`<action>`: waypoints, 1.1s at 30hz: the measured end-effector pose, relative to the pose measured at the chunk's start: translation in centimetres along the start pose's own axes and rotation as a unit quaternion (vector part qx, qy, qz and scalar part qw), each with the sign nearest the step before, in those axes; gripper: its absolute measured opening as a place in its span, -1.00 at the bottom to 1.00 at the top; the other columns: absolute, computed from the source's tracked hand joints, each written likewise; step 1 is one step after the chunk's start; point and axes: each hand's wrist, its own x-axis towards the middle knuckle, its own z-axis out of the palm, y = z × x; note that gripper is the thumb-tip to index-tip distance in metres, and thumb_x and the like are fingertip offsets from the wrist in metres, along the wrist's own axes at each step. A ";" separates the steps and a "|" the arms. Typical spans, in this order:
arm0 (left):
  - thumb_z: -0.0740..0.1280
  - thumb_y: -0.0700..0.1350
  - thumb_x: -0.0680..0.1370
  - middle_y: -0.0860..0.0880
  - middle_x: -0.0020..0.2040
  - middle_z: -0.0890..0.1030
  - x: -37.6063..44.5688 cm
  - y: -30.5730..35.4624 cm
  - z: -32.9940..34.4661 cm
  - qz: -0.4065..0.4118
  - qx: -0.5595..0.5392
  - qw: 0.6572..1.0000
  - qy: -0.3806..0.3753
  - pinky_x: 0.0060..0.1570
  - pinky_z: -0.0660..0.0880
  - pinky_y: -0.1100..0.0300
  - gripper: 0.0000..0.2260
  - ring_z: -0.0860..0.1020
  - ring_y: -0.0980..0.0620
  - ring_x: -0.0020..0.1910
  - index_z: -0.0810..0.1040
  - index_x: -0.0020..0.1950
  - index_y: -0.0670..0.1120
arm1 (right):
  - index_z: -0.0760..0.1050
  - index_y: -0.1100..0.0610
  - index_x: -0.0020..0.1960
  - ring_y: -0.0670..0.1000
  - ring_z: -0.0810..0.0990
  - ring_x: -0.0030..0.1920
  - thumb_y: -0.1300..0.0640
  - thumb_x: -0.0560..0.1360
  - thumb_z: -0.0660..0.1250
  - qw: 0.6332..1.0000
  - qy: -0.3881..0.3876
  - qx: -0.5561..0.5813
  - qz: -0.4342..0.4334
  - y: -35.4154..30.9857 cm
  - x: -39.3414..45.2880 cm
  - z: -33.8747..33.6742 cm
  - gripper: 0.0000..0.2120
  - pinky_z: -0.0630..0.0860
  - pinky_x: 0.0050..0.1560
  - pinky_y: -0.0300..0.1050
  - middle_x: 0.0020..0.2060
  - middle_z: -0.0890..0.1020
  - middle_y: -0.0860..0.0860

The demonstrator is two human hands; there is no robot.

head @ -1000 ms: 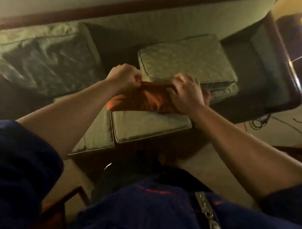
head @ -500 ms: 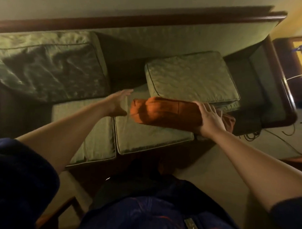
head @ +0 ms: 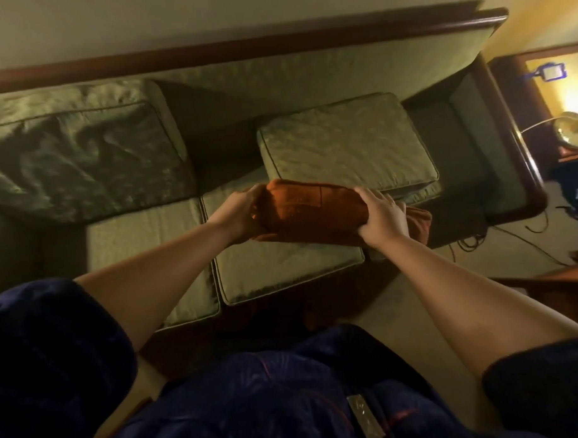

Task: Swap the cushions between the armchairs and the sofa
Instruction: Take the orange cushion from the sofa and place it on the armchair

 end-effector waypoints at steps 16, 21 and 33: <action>0.50 0.03 0.29 0.10 -0.23 0.60 2.3 10.0 -3.5 0.047 0.165 0.985 -0.025 -0.21 0.46 0.19 -0.75 0.62 0.04 -0.19 0.50 -0.13 0.15 | 0.08 -0.19 0.59 0.24 0.26 0.51 -0.24 0.19 0.66 0.985 0.121 0.093 0.080 3.9 -5.7 -4.6 0.15 0.28 0.45 0.39 0.52 0.29 0.08; 0.58 0.14 0.24 -0.05 0.18 0.58 5.0 13.7 -2.4 0.028 0.316 0.943 -0.098 0.05 0.53 0.01 -0.25 0.58 -0.11 0.15 0.41 0.35 0.00 | 0.39 -0.08 0.40 0.15 0.51 0.30 0.04 0.20 0.72 0.951 0.155 0.239 0.120 5.6 -4.6 -2.5 -0.14 0.48 0.32 0.16 0.30 0.54 0.01; 0.49 0.19 0.26 -0.05 -0.14 0.68 5.5 32.8 14.9 0.319 0.296 0.895 -0.097 -0.23 0.53 0.08 -0.62 0.66 -0.15 -0.14 0.59 -0.06 -0.01 | 0.46 -0.04 0.36 0.02 0.59 0.12 -0.08 0.27 0.67 0.887 0.349 0.295 0.071 14.7 -18.6 -3.4 -0.27 0.61 -0.01 -0.01 0.18 0.54 -0.04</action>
